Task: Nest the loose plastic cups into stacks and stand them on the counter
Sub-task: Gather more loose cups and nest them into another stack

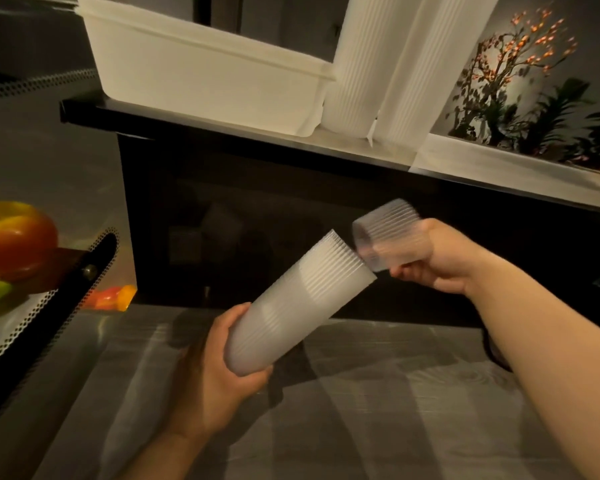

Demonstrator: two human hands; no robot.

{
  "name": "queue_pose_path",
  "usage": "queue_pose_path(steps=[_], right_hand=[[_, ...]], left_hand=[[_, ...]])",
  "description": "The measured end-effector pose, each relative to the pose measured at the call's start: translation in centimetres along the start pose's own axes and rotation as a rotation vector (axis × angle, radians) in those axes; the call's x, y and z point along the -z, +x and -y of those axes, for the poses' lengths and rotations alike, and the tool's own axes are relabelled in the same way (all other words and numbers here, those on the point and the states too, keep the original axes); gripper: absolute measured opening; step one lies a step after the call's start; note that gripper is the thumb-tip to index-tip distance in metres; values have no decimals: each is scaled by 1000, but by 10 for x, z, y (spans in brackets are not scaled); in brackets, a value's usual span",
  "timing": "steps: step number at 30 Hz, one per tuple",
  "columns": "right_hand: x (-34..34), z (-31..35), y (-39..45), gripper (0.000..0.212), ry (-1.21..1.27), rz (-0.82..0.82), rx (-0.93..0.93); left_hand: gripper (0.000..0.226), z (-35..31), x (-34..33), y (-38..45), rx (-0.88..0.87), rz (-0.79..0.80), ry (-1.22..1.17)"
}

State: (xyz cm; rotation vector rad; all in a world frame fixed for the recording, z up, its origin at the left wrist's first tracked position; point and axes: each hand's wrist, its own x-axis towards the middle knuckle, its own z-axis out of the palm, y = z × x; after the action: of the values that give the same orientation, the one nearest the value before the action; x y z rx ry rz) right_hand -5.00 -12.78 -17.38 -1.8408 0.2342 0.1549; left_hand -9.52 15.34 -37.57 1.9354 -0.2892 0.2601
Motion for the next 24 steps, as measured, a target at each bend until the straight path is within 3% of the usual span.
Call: queue_pose_path(steps=[3,5,9,11,13,16,18,20,24], right_hand=[[-9,11,2,20,-273,138,-104],[-10,13,6,20,-361,131,-138],[-34,0,9,12,-608,108,1],[-46,-12,10,25,-348,191,25],[-46,-24,15,44,-100,172,29],[-35,-45,37,35,27,-134,0],[-13,-64,60,32,-290,-423,-35],[14,-79,84,38,-632,-530,15],[62,-100,129,73,-961,-658,-49]], left_hand=[[98,-1,-1,0,-7,15,-10],[96,-3,-1,0,-6,29,-18],[96,-4,-1,0,-2,22,-28],[99,-4,-1,0,2,8,-25],[100,-5,-1,-1,11,12,-28],[100,-2,-2,0,25,-13,-38],[100,-1,-2,1,35,-34,-45],[101,-1,-2,1,32,-42,-51],[99,-2,-1,2,51,-45,-81]])
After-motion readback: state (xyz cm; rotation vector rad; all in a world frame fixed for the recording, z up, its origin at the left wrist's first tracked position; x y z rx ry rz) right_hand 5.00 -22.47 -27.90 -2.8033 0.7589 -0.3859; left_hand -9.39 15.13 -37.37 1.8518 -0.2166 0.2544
